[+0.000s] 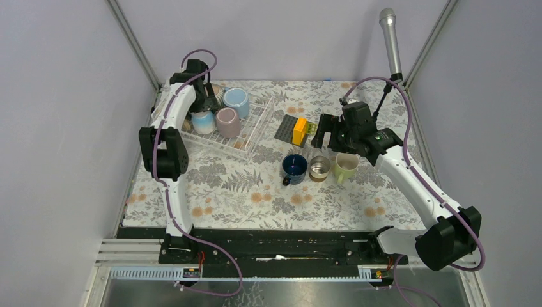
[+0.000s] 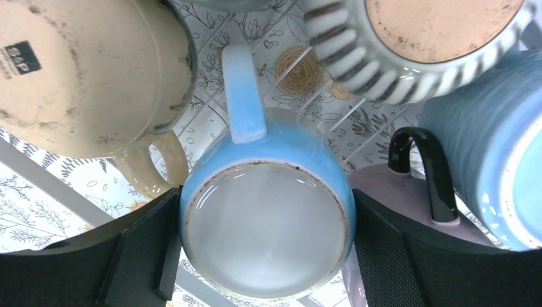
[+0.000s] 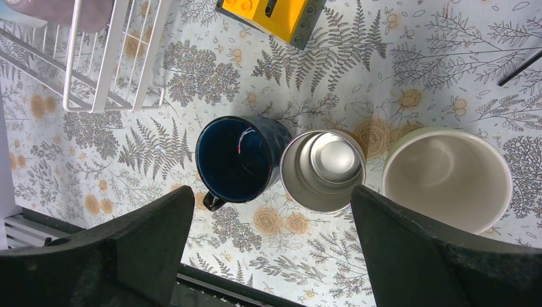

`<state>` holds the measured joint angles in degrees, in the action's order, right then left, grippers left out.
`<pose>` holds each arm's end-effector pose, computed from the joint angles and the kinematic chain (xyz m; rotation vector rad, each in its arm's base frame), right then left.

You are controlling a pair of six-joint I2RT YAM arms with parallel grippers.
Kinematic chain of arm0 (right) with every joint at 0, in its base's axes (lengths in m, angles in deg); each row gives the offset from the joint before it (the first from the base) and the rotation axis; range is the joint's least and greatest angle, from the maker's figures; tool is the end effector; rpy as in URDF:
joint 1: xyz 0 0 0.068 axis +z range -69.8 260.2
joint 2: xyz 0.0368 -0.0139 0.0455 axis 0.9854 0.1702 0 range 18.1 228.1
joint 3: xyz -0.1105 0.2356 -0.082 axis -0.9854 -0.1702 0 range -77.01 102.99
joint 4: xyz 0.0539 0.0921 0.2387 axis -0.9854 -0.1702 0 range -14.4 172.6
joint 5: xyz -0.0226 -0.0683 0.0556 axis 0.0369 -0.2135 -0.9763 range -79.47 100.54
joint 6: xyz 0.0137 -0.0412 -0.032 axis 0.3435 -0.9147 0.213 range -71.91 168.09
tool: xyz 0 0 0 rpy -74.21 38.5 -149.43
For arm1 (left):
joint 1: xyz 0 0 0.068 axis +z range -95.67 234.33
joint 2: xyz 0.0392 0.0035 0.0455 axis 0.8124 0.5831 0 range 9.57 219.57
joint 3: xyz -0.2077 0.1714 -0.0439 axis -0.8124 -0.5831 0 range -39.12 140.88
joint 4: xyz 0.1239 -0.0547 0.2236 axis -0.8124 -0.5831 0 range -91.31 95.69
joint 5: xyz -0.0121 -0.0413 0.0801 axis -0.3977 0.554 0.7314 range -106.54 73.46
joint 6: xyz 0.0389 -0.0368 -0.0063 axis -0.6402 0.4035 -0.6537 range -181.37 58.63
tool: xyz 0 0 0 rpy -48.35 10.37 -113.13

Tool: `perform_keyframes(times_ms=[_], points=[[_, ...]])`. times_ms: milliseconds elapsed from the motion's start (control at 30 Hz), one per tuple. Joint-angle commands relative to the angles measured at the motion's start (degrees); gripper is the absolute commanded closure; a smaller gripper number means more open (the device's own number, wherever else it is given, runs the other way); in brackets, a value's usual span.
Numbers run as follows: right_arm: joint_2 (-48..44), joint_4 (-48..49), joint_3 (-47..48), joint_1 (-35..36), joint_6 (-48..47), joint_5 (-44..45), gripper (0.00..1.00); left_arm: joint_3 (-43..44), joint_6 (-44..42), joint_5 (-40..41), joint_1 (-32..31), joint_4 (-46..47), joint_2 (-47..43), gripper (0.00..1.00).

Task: Unload the cups from the dish rack
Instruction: Unload the cup from the dish rack.

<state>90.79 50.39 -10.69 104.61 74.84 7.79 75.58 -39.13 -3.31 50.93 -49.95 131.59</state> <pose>0.2517 0.1161 0.3297 0.0203 2.2980 0.5274 0.4598 -0.0192 0.2688 -0.5024 2.5805 0.1571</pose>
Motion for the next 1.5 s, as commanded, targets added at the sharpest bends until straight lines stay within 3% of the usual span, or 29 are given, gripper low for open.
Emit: perform_keyframes(times_ms=[0, 367, 933, 1467], points=[[-0.59, 1.18, 1.52, 0.51, -0.9, -1.39, 0.0, 6.29, -1.06, 0.85, 0.32, -0.29, -2.9, 0.86], [-0.05, 1.18, 2.78, 0.49, -0.74, -2.36, 0.0, 9.26, -0.88, 3.39, 0.32, -2.01, -7.2, 1.0], [0.18, 3.55, 4.03, 0.61, 0.43, -4.5, 0.0, 14.77, -0.68, 1.2, -0.29, -5.0, -11.57, 1.0], [0.17, 25.4, -1.46, 1.73, 9.28, -14.66, 0.0, 12.41, 5.08, -11.97, -6.37, -3.69, -17.58, 1.0]])
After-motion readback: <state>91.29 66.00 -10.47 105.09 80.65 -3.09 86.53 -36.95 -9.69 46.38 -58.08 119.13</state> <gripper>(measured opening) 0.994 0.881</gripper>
